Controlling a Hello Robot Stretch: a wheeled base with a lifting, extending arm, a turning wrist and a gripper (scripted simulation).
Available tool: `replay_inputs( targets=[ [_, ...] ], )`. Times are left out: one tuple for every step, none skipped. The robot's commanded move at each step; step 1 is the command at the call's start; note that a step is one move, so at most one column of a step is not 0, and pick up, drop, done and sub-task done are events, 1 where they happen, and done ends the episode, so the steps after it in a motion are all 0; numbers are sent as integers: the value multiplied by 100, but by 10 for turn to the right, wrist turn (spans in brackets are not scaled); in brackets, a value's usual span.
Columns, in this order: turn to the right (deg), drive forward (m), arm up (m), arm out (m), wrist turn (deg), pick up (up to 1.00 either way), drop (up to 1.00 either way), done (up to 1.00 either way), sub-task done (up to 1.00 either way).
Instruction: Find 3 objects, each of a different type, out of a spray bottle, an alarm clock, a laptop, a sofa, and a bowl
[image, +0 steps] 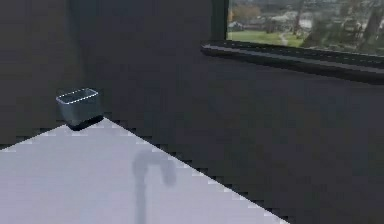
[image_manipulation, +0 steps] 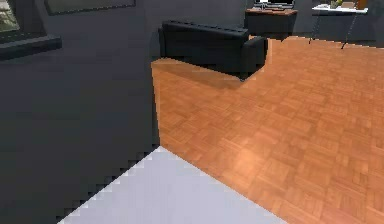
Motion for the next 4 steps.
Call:
replay_inputs(
  targets=[
    [90, 0, 0, 0, 0, 0, 0, 0, 0],
    [30, 0, 0, 0, 0, 0, 0, 0, 0],
    [0, 30, 0, 0, 0, 0, 0, 0, 0],
    [-450, 0, 0, 0, 0, 0, 0, 0, 0]
  ],
)
